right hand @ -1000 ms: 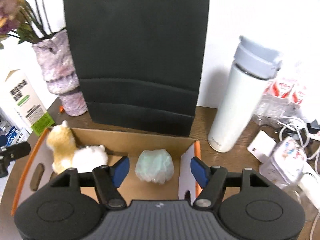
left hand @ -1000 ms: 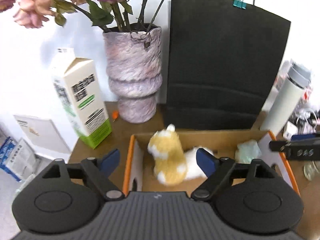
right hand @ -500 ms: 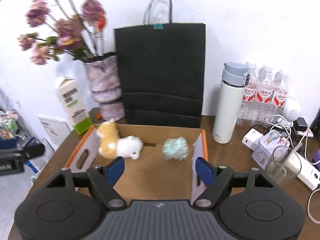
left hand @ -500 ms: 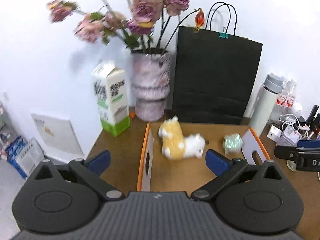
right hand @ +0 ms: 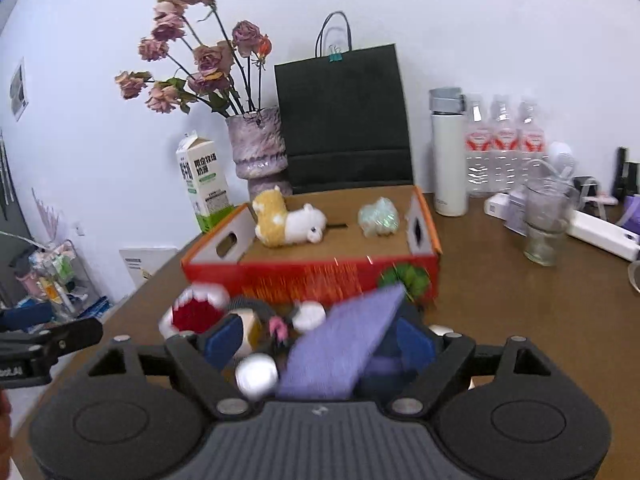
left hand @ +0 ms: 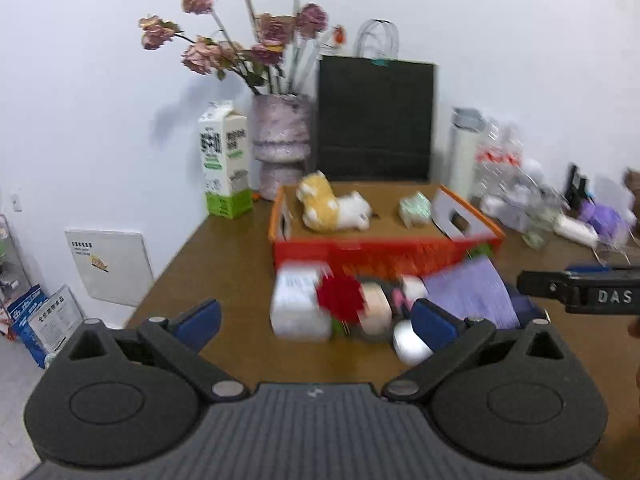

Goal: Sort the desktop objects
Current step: 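Withdraw both tools from the box back toward the cluttered items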

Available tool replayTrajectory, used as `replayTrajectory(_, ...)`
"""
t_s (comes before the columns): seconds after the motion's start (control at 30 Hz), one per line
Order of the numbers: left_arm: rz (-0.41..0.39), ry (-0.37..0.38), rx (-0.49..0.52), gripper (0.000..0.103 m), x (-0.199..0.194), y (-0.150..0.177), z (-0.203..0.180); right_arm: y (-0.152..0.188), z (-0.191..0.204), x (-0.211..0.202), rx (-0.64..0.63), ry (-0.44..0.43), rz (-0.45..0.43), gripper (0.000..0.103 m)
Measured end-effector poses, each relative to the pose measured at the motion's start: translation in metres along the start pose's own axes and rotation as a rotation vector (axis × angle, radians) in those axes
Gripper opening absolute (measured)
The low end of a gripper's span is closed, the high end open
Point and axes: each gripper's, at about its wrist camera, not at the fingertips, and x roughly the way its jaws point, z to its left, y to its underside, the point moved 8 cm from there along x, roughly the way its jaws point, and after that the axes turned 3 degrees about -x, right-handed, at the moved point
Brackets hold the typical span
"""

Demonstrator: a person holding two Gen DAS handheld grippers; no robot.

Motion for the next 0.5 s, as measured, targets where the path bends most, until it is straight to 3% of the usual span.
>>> replayTrajectory(0.1, 0.049, 0.011, -0.021, 0.103, -0.016, 0.039, -0.007, 0.037, 0.006, -0.025, -0.025, 0.016, -0.005, 0.085)
replayTrajectory(0.27, 0.142, 0.090, -0.018, 0.103, -0.048, 0.087, -0.019, 0.080, 0.018, -0.064, -0.060, 0.009, -0.008, 0.086)
replayTrajectory(0.4, 0.174, 0.171, -0.021, 0.103, -0.075, 0.097, -0.013, 0.099, 0.024, -0.095, -0.065, -0.014, 0.024, 0.088)
replayTrajectory(0.5, 0.152, 0.143, -0.014, 0.103, -0.081, 0.094, -0.002, 0.101, 0.026, -0.103, -0.049, -0.017, 0.013, 0.088)
